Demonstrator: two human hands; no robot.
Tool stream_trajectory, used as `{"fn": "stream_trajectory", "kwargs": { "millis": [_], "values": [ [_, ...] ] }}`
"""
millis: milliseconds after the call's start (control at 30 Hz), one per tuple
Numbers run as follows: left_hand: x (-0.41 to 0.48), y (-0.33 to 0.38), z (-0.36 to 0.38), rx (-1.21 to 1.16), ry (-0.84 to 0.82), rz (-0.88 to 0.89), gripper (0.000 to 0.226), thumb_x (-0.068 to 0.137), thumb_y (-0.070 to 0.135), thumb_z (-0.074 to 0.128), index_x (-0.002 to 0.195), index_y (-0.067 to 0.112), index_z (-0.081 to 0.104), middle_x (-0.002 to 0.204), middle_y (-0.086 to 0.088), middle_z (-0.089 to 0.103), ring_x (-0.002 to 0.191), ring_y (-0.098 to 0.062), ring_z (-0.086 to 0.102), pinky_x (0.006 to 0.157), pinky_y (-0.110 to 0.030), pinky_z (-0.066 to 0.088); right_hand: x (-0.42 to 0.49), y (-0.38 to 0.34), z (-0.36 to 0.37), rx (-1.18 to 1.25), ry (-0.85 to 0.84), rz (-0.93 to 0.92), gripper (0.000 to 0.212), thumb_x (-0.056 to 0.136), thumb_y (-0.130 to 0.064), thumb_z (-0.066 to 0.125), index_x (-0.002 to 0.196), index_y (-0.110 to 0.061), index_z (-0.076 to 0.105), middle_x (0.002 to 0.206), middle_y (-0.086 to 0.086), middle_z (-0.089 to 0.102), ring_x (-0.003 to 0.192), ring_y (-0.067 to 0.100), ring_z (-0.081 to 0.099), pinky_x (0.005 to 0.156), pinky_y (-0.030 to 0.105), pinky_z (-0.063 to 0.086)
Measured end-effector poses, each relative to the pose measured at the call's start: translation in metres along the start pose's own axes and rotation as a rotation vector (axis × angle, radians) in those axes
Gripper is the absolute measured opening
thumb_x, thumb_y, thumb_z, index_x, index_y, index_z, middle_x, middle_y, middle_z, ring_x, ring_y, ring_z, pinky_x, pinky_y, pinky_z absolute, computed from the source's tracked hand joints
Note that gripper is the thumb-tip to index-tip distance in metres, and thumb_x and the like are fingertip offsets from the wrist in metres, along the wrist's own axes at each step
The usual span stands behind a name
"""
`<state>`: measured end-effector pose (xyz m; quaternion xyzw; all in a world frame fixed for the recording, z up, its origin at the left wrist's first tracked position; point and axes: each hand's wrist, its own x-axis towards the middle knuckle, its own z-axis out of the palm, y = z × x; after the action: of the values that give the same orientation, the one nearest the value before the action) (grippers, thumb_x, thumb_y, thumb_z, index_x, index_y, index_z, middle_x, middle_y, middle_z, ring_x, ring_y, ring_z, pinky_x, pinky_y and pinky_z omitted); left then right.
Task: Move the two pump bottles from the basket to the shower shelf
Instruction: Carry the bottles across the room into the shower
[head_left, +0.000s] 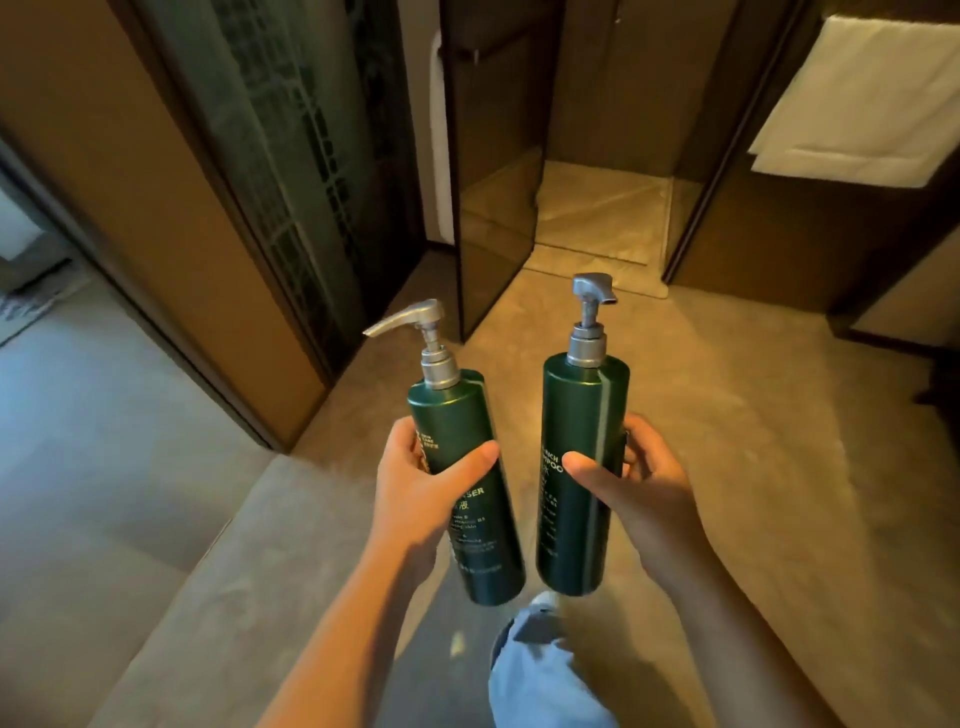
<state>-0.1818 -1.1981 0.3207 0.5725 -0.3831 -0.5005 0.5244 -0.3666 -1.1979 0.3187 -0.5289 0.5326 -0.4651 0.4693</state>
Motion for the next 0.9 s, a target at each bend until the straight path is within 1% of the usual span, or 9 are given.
{"fn": "stream_trajectory", "kwargs": {
  "millis": [67,200,267,367,433,533,633,767,900],
  "values": [
    [0.038,0.012,0.028,-0.018,-0.009,-0.007,0.06,0.038,0.038,0.078,0.093,0.029,0.054,0.092,0.0,0.065,0.081,-0.011,0.063,0.061,-0.021,0.048,0.039,-0.004,-0.02,0.005,0.028,-0.038,0.04,0.055,-0.05,0.071,0.092,-0.041,0.058,0.088,-0.021,0.067,0.081,-0.001,0.063,0.059,0.012,0.051],
    [0.106,0.036,0.077,-0.015,-0.106,-0.013,0.063,0.035,0.041,0.08,0.093,0.033,0.055,0.096,0.002,0.065,0.088,-0.012,0.062,0.066,-0.025,0.046,0.11,-0.01,-0.059,-0.01,0.076,-0.08,0.038,0.058,-0.046,0.073,0.092,-0.036,0.06,0.088,-0.015,0.069,0.081,0.003,0.064,0.062,0.011,0.049],
    [0.136,0.046,0.099,-0.019,-0.141,-0.012,0.062,0.034,0.042,0.08,0.091,0.037,0.056,0.096,0.006,0.066,0.088,-0.01,0.062,0.067,-0.025,0.045,0.145,-0.012,-0.075,-0.024,0.101,-0.082,0.043,0.056,-0.049,0.074,0.095,-0.038,0.059,0.09,-0.019,0.068,0.083,0.002,0.063,0.062,0.01,0.05],
    [0.174,0.057,0.125,-0.032,-0.17,-0.022,0.056,0.036,0.036,0.078,0.088,0.038,0.055,0.082,0.016,0.069,0.077,0.001,0.064,0.064,-0.022,0.043,0.192,-0.014,-0.091,-0.048,0.121,-0.074,0.043,0.058,-0.048,0.078,0.094,-0.045,0.056,0.09,-0.025,0.066,0.083,-0.003,0.062,0.06,0.007,0.048],
    [0.199,0.064,0.138,-0.029,-0.197,-0.037,0.055,0.038,0.034,0.076,0.089,0.037,0.054,0.084,0.013,0.069,0.075,0.002,0.064,0.064,-0.024,0.043,0.222,-0.015,-0.099,-0.065,0.141,-0.075,0.039,0.058,-0.048,0.076,0.09,-0.051,0.055,0.088,-0.028,0.065,0.082,-0.004,0.062,0.058,0.005,0.047],
    [0.242,0.07,0.155,-0.044,-0.212,-0.067,0.057,0.039,0.033,0.074,0.091,0.036,0.053,0.095,0.006,0.063,0.084,-0.008,0.061,0.065,-0.027,0.042,0.268,-0.01,-0.104,-0.059,0.171,-0.075,0.036,0.059,-0.047,0.077,0.089,-0.05,0.056,0.088,-0.022,0.067,0.08,0.001,0.063,0.06,0.009,0.049],
    [0.295,0.073,0.168,-0.029,-0.221,-0.072,0.052,0.039,0.033,0.073,0.087,0.038,0.054,0.092,0.01,0.062,0.085,-0.006,0.059,0.064,-0.026,0.042,0.321,-0.003,-0.102,-0.058,0.212,-0.054,0.037,0.056,-0.052,0.074,0.088,-0.051,0.056,0.089,-0.023,0.066,0.079,-0.001,0.063,0.057,0.008,0.049],
    [0.38,0.078,0.178,0.003,-0.254,-0.023,0.066,0.039,0.042,0.075,0.1,0.03,0.054,0.102,0.0,0.064,0.094,-0.018,0.061,0.074,-0.034,0.048,0.408,0.001,-0.095,-0.053,0.239,-0.012,0.04,0.05,-0.057,0.07,0.087,-0.053,0.055,0.089,-0.027,0.065,0.08,-0.003,0.062,0.056,0.013,0.049],
    [0.475,0.092,0.19,0.028,-0.277,0.009,0.056,0.039,0.046,0.078,0.091,0.04,0.059,0.093,0.012,0.07,0.086,-0.005,0.065,0.073,-0.032,0.048,0.5,-0.005,-0.088,-0.075,0.237,0.002,0.041,0.051,-0.057,0.071,0.087,-0.057,0.052,0.087,-0.034,0.062,0.082,-0.009,0.059,0.055,0.007,0.048]
  ]
}}
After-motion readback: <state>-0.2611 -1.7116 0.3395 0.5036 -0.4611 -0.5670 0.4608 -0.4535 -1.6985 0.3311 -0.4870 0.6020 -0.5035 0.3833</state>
